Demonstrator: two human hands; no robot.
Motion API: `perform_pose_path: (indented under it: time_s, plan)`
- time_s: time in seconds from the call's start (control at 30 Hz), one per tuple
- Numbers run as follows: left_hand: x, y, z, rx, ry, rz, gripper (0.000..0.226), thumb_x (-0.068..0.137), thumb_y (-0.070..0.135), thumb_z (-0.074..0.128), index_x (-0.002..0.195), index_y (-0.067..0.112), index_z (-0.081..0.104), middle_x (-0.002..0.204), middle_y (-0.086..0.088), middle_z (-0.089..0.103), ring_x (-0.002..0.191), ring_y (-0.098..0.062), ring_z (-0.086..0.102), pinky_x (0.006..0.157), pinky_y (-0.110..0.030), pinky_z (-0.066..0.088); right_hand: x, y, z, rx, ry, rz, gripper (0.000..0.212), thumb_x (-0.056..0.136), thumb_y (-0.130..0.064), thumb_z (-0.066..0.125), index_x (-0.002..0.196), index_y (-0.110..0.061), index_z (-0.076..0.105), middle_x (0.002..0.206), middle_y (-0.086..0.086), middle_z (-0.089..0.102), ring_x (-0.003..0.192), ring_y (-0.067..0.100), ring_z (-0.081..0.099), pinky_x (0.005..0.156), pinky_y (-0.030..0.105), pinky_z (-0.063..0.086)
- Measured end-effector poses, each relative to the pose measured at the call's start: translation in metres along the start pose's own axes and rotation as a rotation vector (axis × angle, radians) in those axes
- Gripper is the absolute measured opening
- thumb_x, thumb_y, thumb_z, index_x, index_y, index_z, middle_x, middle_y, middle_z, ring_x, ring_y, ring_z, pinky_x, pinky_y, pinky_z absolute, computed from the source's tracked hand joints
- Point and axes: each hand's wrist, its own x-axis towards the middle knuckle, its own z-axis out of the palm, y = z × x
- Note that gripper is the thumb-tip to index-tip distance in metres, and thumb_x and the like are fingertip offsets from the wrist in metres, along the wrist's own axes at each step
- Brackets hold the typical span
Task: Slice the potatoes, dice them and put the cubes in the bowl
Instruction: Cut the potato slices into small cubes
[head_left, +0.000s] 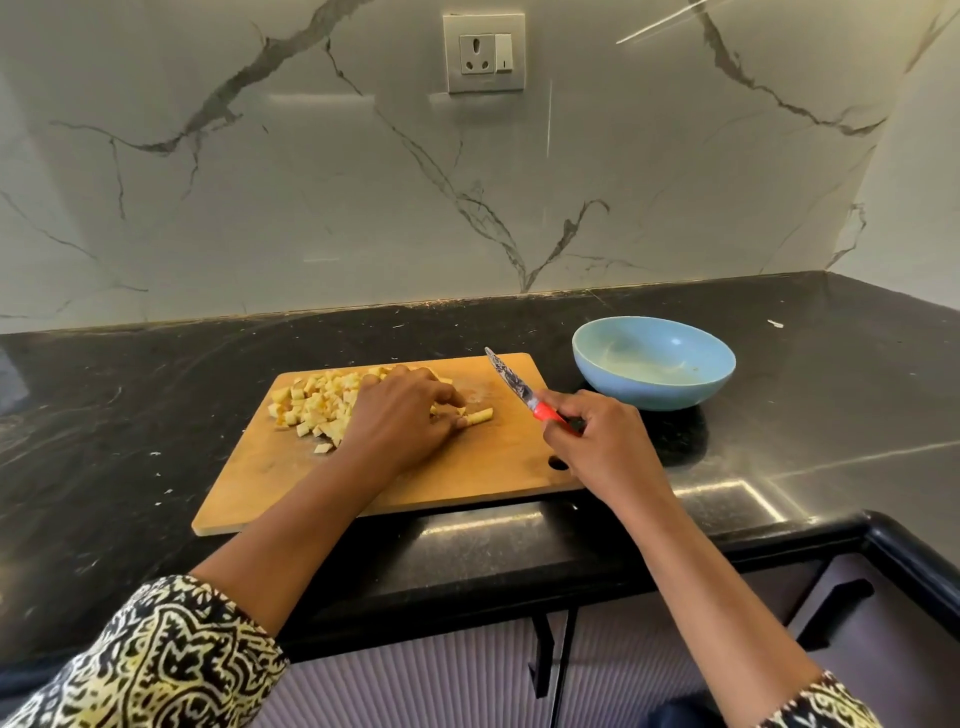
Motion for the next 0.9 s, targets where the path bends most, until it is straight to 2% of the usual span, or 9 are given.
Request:
perform_pose_path:
  time_s: [0.13, 0.27, 0.4, 0.53, 0.6, 0.7, 0.77, 0.83, 0.9]
  plan:
    - [0.003, -0.002, 0.001, 0.155, 0.066, -0.007, 0.028, 0.094, 0.045, 0.049, 0.116, 0.036, 0.063, 0.120, 0.007, 0.060, 0.107, -0.014, 0.050, 0.088, -0.035, 0.036, 0.000, 0.004, 0.002, 0.029, 0.017, 0.032, 0.032, 0.090, -0.023, 0.064, 0.121, -0.026, 0.067, 0.073, -0.002, 0.060, 0.059, 0.014, 0.054, 0.063, 0.039, 0.056]
    - [0.004, -0.009, -0.001, 0.249, 0.208, -0.035, 0.030, 0.094, 0.040, 0.049, 0.119, 0.031, 0.063, 0.116, 0.005, 0.062, 0.104, -0.016, 0.053, 0.086, -0.035, 0.035, 0.000, 0.006, 0.000, 0.026, 0.039, 0.044, 0.032, 0.089, -0.022, 0.064, 0.121, -0.026, 0.067, 0.072, -0.009, 0.059, 0.056, 0.007, 0.048, 0.057, 0.024, 0.045]
    - [0.006, -0.003, 0.000, 0.066, 0.003, 0.210, 0.038, 0.096, 0.047, 0.045, 0.129, 0.032, 0.055, 0.130, 0.007, 0.058, 0.117, -0.014, 0.051, 0.093, -0.033, 0.037, -0.002, 0.006, -0.001, 0.046, 0.034, 0.058, 0.033, 0.090, -0.023, 0.064, 0.122, -0.027, 0.066, 0.072, -0.011, 0.060, 0.057, 0.007, 0.051, 0.060, 0.027, 0.048]
    - [0.008, -0.010, -0.002, 0.287, 0.094, 0.083, 0.028, 0.097, 0.038, 0.047, 0.115, 0.029, 0.065, 0.110, 0.006, 0.067, 0.100, -0.013, 0.057, 0.093, -0.034, 0.035, -0.002, 0.008, -0.003, 0.067, 0.029, 0.088, 0.032, 0.089, -0.023, 0.064, 0.121, -0.027, 0.066, 0.072, -0.015, 0.060, 0.056, 0.005, 0.054, 0.063, 0.027, 0.053]
    - [0.006, -0.013, -0.003, 0.360, 0.119, 0.018, 0.026, 0.097, 0.034, 0.048, 0.116, 0.029, 0.065, 0.111, 0.006, 0.066, 0.102, -0.015, 0.056, 0.093, -0.036, 0.034, -0.002, 0.008, -0.003, 0.076, 0.029, 0.100, 0.031, 0.089, -0.024, 0.064, 0.120, -0.028, 0.067, 0.071, -0.016, 0.060, 0.054, 0.005, 0.053, 0.062, 0.027, 0.051]
    - [0.004, -0.010, -0.004, 0.230, 0.080, 0.045, 0.032, 0.094, 0.041, 0.050, 0.124, 0.034, 0.059, 0.126, 0.009, 0.059, 0.115, -0.015, 0.050, 0.097, -0.038, 0.033, -0.002, 0.008, -0.003, 0.084, 0.028, 0.109, 0.030, 0.090, -0.025, 0.063, 0.120, -0.028, 0.067, 0.068, -0.019, 0.058, 0.053, 0.005, 0.052, 0.062, 0.029, 0.052]
    - [0.010, -0.005, -0.002, 0.104, -0.049, 0.088, 0.040, 0.092, 0.052, 0.048, 0.128, 0.036, 0.055, 0.134, 0.011, 0.053, 0.121, -0.014, 0.045, 0.096, -0.037, 0.034, -0.003, 0.007, -0.004, 0.093, 0.028, 0.114, 0.030, 0.090, -0.025, 0.063, 0.120, -0.027, 0.067, 0.068, -0.019, 0.059, 0.053, 0.005, 0.052, 0.063, 0.033, 0.054]
    - [0.018, -0.004, 0.001, 0.062, -0.153, 0.132, 0.040, 0.091, 0.055, 0.048, 0.125, 0.036, 0.058, 0.133, 0.013, 0.052, 0.120, -0.012, 0.045, 0.090, -0.033, 0.036, -0.003, 0.007, -0.004, 0.093, 0.030, 0.122, 0.030, 0.090, -0.026, 0.063, 0.120, -0.028, 0.066, 0.071, -0.016, 0.062, 0.054, 0.006, 0.053, 0.064, 0.034, 0.055]
    - [0.022, -0.005, 0.001, 0.012, -0.142, 0.135, 0.034, 0.089, 0.053, 0.052, 0.116, 0.035, 0.065, 0.127, 0.013, 0.057, 0.112, -0.010, 0.047, 0.080, -0.029, 0.033, -0.003, 0.007, -0.005, 0.092, 0.030, 0.129, 0.031, 0.090, -0.027, 0.063, 0.121, -0.028, 0.066, 0.073, -0.014, 0.064, 0.054, 0.005, 0.053, 0.064, 0.033, 0.055]
